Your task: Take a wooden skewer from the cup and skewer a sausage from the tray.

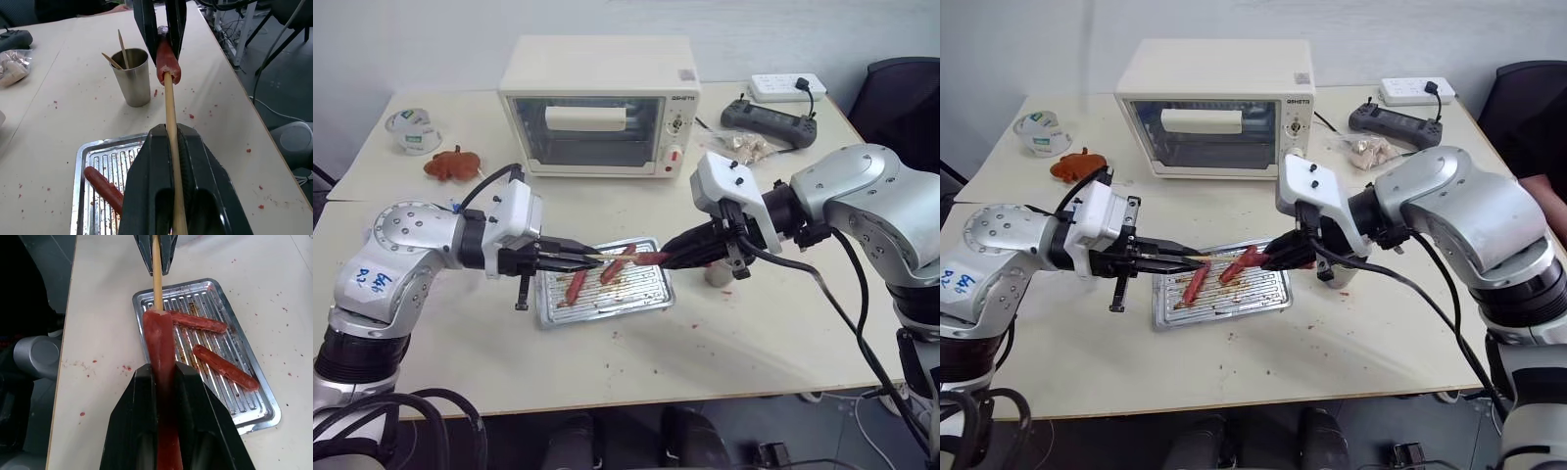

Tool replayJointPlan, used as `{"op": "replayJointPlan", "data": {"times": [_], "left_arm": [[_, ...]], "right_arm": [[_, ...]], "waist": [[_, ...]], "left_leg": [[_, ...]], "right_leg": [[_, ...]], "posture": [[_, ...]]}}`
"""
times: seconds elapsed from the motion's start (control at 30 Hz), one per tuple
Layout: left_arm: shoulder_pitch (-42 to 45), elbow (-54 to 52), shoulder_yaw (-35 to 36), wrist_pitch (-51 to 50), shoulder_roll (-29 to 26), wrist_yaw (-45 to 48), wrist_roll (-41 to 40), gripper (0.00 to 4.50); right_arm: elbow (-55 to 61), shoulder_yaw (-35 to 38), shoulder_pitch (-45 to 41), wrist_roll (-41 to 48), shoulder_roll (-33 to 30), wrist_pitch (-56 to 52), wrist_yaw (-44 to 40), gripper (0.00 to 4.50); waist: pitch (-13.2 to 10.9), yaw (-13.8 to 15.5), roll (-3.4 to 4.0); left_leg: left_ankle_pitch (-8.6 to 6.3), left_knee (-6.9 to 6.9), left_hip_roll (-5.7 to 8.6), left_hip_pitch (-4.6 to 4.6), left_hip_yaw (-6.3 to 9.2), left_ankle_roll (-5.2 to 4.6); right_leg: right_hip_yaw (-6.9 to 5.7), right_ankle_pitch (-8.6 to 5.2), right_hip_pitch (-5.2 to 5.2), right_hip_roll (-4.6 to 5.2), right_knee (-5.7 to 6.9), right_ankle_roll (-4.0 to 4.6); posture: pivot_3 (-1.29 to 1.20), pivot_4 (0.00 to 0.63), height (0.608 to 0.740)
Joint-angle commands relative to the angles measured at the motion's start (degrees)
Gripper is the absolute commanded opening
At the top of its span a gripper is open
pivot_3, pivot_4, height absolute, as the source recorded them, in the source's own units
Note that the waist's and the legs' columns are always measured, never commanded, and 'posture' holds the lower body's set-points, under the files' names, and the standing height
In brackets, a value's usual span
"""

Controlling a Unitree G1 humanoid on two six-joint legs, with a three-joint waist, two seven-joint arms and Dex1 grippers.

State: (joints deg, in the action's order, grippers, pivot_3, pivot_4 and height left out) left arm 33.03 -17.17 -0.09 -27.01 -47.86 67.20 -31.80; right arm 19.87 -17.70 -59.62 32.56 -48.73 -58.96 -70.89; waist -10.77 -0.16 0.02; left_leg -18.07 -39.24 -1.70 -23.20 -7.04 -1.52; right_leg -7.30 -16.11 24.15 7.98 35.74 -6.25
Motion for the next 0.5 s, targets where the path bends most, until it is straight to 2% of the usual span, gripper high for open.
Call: {"op": "replayJointPlan", "data": {"times": [0.03,0.07,0.1,0.2,0.23,0.3,0.5], "left_arm": [[-0.4,-1.5,-0.7,1.8,1.0,-0.8,1.4,0.0],[-0.8,-1.7,-0.3,1.8,1.2,-1.4,1.6,0.0],[-1.3,-1.8,0.2,1.8,1.4,-2.1,1.7,0.0],[-4.0,-3.2,2.5,1.7,1.8,-5.4,2.2,0.0],[-5.0,-3.8,3.2,1.5,1.8,-6.4,2.3,0.0],[-8.3,-5.9,5.8,1.1,1.9,-9.8,2.6,0.0],[-20.3,-15.1,18.2,-4.0,5.4,-25.6,2.9,0.0]], "right_arm": [[2.2,0.6,-1.8,0.9,1.3,1.7,-0.9,0.2],[2.3,0.7,-1.7,0.8,1.3,1.4,-0.8,0.2],[2.4,0.8,-1.7,0.8,1.3,1.0,-0.6,0.89],[1.5,1.8,-1.9,0.6,1.1,0.5,-0.2,1.73],[1.0,2.1,-2.1,0.4,0.9,0.6,-0.1,2.15],[-1.9,2.9,-3.7,-0.9,0.6,1.8,0.3,2.62],[-9.3,7.1,-7.9,-0.4,1.1,0.2,2.5,2.62]], "waist": [[0.0,0.0,0.0],[0.0,0.0,0.0],[0.0,0.0,0.0],[0.0,0.0,0.0],[0.0,0.0,0.0],[0.0,-0.1,0.0],[0.0,0.0,-0.01]], "left_leg": [[0.0,0.0,0.0,0.0,0.0,0.0],[0.0,0.0,0.0,0.0,0.0,0.01],[0.0,0.0,-0.01,0.0,0.0,0.01],[0.0,0.0,-0.04,0.01,0.0,0.01],[0.0,0.0,-0.05,0.01,0.01,0.01],[0.0,0.0,-0.07,0.01,0.01,0.01],[0.0,0.01,-0.13,0.02,0.01,0.01]], "right_leg": [[0.0,0.0,0.0,0.0,0.0,0.0],[0.0,0.0,0.0,-0.01,0.0,0.0],[0.0,0.0,0.0,-0.01,0.0,0.0],[0.03,0.0,0.0,-0.02,0.01,0.0],[0.03,0.0,0.0,-0.01,0.01,0.0],[0.04,0.0,0.0,0.0,0.01,0.0],[0.08,0.0,0.04,0.05,0.04,0.01]], "posture": [[0.0,0.15,0.74],[0.0,0.15,0.74],[0.0,0.15,0.74],[0.0,0.15,0.74],[0.0,0.15,0.74],[0.0,0.15,0.74],[0.0,0.15,0.74]]}}
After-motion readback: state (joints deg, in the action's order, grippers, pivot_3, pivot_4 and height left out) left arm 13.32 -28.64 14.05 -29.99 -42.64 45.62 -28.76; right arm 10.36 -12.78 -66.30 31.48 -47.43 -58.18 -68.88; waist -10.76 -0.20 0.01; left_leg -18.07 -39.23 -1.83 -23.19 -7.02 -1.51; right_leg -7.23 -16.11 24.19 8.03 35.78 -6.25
